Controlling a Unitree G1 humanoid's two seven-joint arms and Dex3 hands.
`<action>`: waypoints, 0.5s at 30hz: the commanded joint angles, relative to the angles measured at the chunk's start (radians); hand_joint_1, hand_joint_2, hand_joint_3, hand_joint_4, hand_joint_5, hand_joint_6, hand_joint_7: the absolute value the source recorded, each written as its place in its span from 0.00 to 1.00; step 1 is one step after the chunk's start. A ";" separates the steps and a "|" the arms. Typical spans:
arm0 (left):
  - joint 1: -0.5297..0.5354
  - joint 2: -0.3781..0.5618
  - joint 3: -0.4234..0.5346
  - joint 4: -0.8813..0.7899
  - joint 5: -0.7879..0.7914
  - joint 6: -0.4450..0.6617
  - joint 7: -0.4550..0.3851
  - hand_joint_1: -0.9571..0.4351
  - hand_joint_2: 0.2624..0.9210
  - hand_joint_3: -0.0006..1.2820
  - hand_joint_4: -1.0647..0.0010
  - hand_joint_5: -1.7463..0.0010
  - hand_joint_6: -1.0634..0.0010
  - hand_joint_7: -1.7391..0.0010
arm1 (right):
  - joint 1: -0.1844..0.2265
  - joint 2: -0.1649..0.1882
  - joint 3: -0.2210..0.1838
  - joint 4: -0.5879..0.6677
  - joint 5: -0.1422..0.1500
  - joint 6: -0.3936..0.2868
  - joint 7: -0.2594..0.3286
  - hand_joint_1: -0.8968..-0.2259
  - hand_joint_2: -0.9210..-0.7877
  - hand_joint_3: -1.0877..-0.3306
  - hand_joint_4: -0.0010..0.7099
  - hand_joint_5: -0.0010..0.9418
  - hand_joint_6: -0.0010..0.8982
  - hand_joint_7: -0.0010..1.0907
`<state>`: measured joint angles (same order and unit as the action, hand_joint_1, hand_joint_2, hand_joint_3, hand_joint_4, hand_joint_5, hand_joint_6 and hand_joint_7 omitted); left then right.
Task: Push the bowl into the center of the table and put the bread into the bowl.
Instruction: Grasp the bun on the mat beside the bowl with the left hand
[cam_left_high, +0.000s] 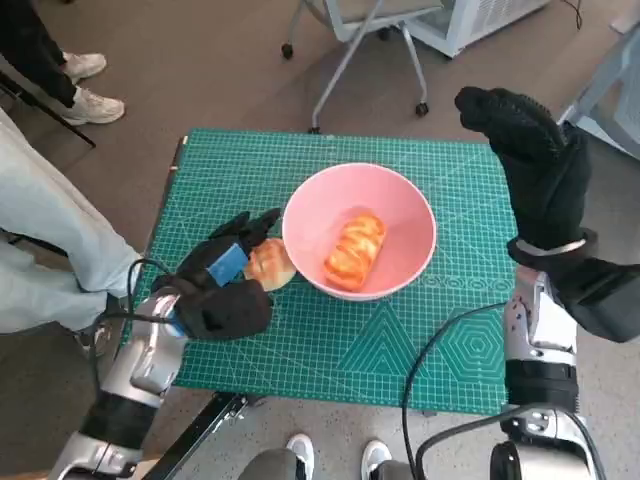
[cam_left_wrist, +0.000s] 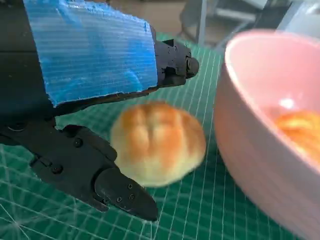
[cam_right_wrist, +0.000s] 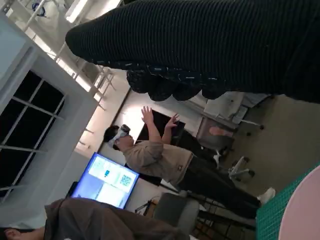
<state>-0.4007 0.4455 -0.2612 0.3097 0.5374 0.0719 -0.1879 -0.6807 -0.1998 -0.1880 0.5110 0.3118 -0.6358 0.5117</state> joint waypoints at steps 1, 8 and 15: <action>-0.032 -0.020 -0.013 0.057 0.013 -0.001 0.028 0.38 0.77 0.01 0.97 1.00 0.89 1.00 | 0.027 -0.010 0.000 0.006 -0.001 0.015 0.007 0.39 0.00 0.49 0.23 0.00 0.05 0.41; -0.045 -0.040 -0.013 0.101 0.006 0.011 0.038 0.40 0.79 0.01 0.95 1.00 0.88 1.00 | 0.028 -0.009 -0.001 0.005 0.002 0.018 0.007 0.39 0.00 0.50 0.23 0.00 0.06 0.41; -0.049 -0.056 -0.009 0.121 0.000 0.037 0.040 0.45 0.79 0.00 0.89 0.99 0.83 0.98 | 0.029 -0.010 -0.003 0.007 0.004 0.019 0.010 0.39 0.00 0.50 0.23 0.00 0.06 0.41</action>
<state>-0.4479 0.4005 -0.2716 0.4129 0.5406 0.0889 -0.1569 -0.6792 -0.2030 -0.1909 0.5111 0.3128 -0.6293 0.5127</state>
